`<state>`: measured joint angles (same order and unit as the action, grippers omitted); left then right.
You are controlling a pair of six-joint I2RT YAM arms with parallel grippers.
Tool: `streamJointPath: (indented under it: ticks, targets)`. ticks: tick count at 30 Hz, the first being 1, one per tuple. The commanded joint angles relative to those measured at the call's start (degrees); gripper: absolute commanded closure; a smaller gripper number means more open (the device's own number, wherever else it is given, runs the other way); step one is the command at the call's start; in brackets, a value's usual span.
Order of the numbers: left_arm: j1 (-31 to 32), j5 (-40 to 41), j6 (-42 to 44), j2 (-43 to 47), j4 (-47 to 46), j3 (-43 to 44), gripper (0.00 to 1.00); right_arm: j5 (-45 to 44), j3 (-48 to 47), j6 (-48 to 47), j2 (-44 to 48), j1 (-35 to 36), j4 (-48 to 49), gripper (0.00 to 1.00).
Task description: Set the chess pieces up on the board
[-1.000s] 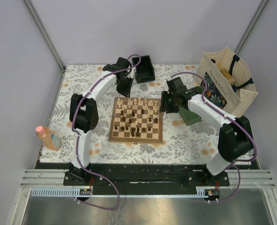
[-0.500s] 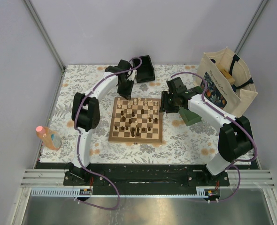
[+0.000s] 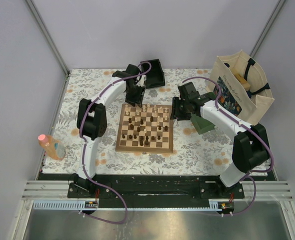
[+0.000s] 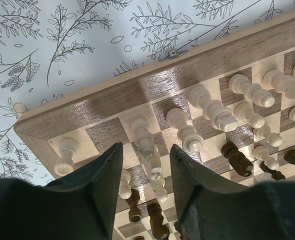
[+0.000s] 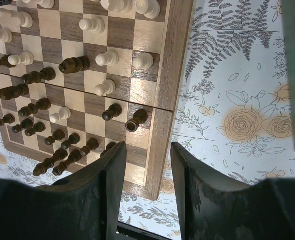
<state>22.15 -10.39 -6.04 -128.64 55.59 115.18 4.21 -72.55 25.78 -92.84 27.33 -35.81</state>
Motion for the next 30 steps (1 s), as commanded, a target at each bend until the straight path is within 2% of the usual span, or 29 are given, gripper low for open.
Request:
streamJointPath:
  ticks: [1, 8, 16, 30]
  targets:
    - [-0.09, -0.07, -0.81, 2.33, -2.41, 1.72, 0.50, 1.33, -1.10, 0.06, -0.24, -0.35, 1.10, 0.51]
    - [-0.09, 0.46, -1.25, 6.29, -3.91, -1.00, 0.47, 1.51, -0.92, -0.03, -0.24, -0.35, 1.01, 0.51]
    - [-0.18, 0.55, -2.48, 10.25, -7.07, -9.26, 0.53, 1.86, -1.19, 0.06, -0.50, -0.35, 1.10, 0.51]
    - [-0.27, -2.17, -2.31, 8.85, -7.16, -10.59, 0.62, 1.86, -1.10, 0.15, -0.50, -0.44, 1.09, 0.51]
